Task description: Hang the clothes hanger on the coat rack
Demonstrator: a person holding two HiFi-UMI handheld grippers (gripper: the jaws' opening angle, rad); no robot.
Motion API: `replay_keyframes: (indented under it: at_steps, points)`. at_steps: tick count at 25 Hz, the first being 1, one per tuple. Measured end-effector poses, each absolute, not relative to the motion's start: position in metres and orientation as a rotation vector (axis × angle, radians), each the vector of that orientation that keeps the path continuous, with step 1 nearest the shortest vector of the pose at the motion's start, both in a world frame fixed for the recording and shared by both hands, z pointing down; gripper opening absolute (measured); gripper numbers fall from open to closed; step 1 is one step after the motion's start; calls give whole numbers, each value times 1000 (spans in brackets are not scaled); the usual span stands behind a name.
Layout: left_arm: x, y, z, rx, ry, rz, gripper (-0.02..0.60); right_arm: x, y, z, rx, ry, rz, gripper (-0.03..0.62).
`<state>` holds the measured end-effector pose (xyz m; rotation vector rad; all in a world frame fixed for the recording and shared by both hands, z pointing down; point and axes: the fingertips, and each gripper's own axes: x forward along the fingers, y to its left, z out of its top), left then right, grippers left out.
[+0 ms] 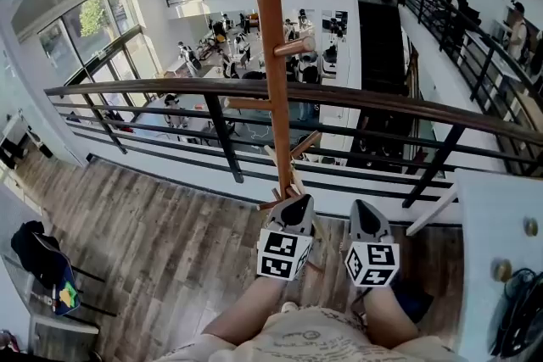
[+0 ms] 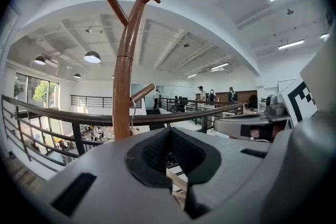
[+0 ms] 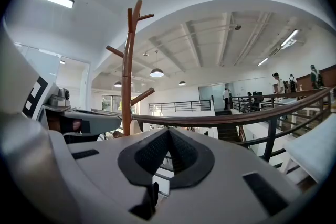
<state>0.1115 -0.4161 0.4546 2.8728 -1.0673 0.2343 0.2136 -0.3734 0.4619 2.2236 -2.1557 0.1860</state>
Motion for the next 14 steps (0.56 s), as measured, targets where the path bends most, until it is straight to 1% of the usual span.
replay_keyframes:
  at_steps: [14]
  points:
    - [108, -424, 454, 2872, -1083, 218, -3, 209, -383, 466, 2206, -2188, 190, 2]
